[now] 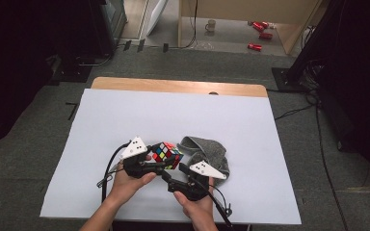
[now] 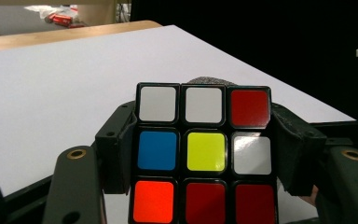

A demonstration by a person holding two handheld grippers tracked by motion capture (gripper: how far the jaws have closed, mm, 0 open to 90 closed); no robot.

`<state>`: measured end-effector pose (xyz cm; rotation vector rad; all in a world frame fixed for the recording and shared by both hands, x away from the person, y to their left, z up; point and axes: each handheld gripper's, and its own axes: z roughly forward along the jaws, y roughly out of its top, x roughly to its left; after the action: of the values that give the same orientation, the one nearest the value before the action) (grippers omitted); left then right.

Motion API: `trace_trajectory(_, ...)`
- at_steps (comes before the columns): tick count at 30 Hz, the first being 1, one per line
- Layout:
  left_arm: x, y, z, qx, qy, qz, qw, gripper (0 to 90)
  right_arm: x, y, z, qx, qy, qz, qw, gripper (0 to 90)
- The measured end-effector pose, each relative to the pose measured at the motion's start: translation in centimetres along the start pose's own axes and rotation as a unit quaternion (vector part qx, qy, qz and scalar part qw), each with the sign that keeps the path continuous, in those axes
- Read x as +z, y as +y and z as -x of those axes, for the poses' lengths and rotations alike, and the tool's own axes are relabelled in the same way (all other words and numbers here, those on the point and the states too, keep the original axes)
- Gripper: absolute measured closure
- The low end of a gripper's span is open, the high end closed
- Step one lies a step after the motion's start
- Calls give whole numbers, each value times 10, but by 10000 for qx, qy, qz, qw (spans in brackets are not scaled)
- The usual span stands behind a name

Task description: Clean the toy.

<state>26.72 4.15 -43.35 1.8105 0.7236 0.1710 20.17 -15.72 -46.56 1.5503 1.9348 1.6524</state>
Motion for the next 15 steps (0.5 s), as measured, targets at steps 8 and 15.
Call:
trace_trajectory(8,2,-2,0,-68,20,-59,10000,346,0,-2,-4,75,-20,63,10000,292)
trace_trajectory(15,3,-2,-3,-213,-64,-124,9997,346,1,-3,-5,-64,-75,104,9999,354)
